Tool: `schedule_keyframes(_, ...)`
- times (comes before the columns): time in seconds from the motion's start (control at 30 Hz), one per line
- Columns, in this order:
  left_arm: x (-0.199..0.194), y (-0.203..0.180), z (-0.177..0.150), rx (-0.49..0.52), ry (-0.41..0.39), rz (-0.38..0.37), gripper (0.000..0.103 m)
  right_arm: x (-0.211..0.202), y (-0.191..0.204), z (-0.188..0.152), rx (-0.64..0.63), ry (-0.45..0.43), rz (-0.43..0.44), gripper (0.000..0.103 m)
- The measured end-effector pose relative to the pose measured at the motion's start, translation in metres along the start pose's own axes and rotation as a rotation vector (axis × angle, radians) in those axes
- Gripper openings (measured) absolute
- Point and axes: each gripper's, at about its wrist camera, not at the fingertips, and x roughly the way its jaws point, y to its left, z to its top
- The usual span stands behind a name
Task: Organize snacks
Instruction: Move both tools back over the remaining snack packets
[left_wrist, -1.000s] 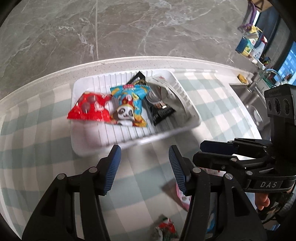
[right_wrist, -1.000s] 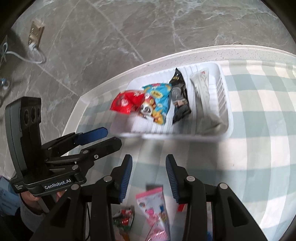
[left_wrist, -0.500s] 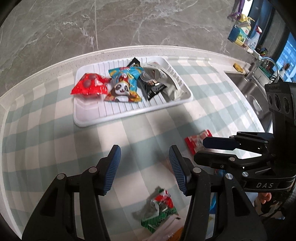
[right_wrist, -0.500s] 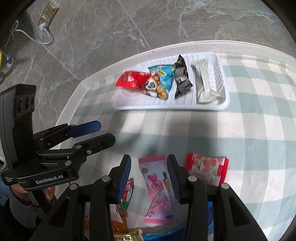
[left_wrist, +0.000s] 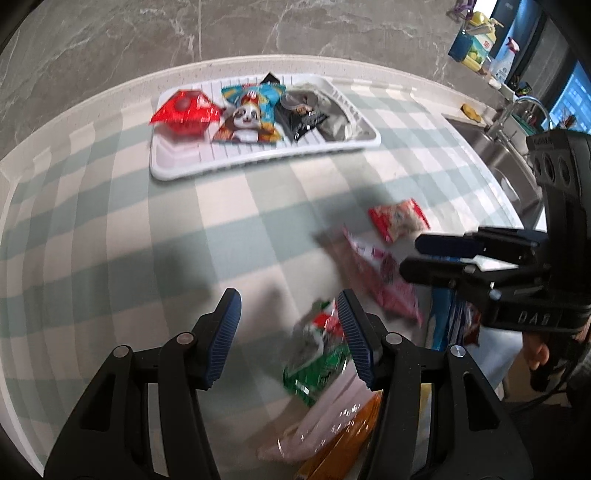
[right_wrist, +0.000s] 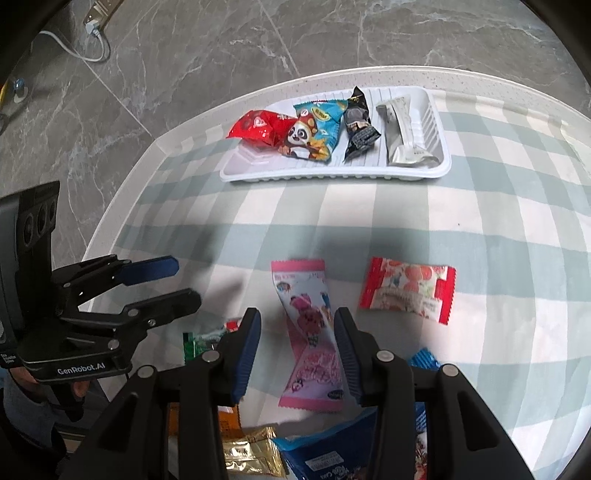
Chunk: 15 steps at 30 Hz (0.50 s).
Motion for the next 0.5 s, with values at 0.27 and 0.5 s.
schedule_keyframes(0.27, 0.006, 0.005, -0.024, -0.032, 0.045, -0.022, 0.053, 0.003, 0.002, -0.013, -0.016, 0.019, -0.031, 0.046)
schedule_keyframes(0.5, 0.011, 0.000, -0.030, -0.029, 0.072, -0.040, 0.053, 0.003, 0.002, -0.017, -0.021, 0.021, -0.047, 0.046)
